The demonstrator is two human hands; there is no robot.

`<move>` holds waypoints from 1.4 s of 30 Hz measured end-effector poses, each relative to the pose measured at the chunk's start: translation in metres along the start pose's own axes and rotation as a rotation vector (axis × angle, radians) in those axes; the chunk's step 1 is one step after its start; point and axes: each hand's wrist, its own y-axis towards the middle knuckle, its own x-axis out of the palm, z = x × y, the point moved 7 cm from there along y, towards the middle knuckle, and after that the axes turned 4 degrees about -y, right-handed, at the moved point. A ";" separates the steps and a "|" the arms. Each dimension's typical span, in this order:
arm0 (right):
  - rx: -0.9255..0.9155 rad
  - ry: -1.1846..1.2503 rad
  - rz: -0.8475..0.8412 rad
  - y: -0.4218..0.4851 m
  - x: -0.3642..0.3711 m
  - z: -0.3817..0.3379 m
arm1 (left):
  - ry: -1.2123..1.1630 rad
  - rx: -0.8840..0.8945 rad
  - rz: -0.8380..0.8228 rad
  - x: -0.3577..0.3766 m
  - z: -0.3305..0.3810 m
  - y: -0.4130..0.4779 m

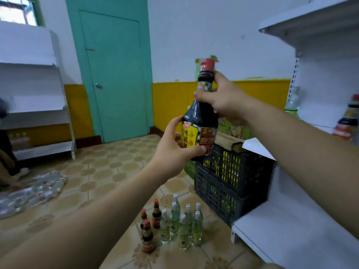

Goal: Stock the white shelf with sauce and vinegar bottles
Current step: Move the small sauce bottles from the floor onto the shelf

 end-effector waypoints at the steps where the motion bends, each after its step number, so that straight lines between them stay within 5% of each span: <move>1: 0.005 0.043 0.017 -0.005 -0.010 0.002 | 0.006 0.010 -0.032 0.008 0.002 -0.001; 6: -0.020 0.292 0.123 -0.030 -0.054 0.008 | -0.204 -0.056 -0.290 0.051 0.007 -0.003; 9: -0.016 0.301 0.188 -0.049 -0.076 0.006 | -0.245 0.010 -0.309 0.076 0.014 -0.004; 14: 0.115 -0.172 0.347 -0.096 -0.118 0.006 | -0.282 0.064 -0.376 0.124 0.019 -0.011; 23: 0.554 -0.548 0.603 -0.219 -0.182 0.031 | -0.342 0.041 -0.731 0.250 0.017 -0.061; 28: 0.669 -0.586 0.707 -0.275 -0.215 0.029 | -0.404 0.032 -0.920 0.306 0.025 -0.087; 42: 0.607 -0.647 1.046 -0.349 -0.294 0.063 | -0.513 0.100 -1.199 0.443 0.018 -0.118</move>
